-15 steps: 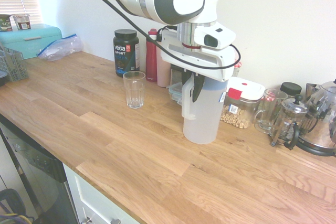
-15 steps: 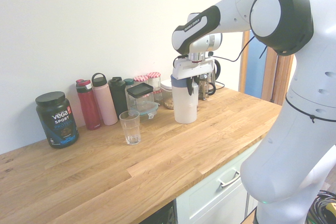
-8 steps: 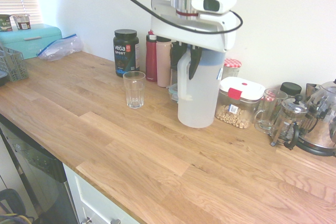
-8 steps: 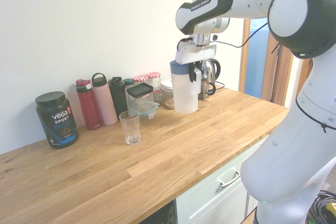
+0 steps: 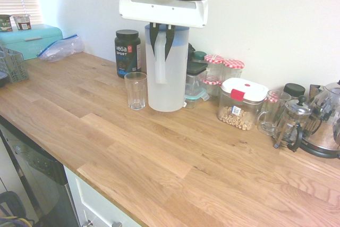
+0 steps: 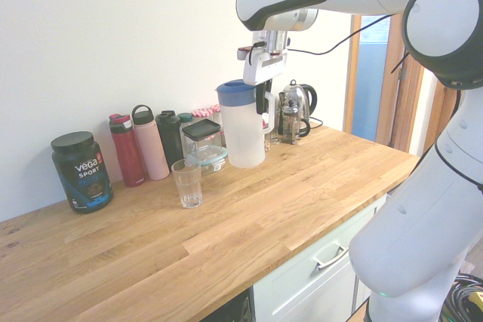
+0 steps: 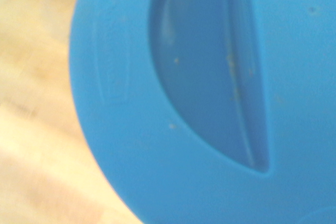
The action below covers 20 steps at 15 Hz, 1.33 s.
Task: Pour me some water
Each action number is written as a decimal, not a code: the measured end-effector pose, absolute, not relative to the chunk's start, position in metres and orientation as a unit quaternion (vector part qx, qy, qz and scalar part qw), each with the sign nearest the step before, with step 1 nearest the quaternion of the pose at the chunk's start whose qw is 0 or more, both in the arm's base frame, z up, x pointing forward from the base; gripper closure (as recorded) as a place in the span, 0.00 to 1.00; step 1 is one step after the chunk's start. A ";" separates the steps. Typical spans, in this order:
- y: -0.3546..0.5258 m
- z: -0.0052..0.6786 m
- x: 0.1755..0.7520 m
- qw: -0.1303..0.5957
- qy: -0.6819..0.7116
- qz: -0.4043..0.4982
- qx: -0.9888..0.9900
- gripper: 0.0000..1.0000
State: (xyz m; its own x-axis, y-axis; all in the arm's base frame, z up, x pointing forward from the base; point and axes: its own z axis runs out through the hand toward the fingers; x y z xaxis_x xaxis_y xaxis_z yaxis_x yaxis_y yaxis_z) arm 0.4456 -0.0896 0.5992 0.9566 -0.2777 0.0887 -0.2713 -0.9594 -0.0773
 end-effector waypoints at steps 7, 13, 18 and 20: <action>-0.024 0.592 0.456 -0.094 -0.029 -0.001 -0.995 1.00; 0.020 0.589 0.473 -0.176 -0.091 0.031 -0.980 1.00; 0.049 0.553 0.511 -0.238 -0.099 0.065 -0.964 1.00; 0.052 0.540 0.520 -0.261 -0.100 0.078 -0.957 1.00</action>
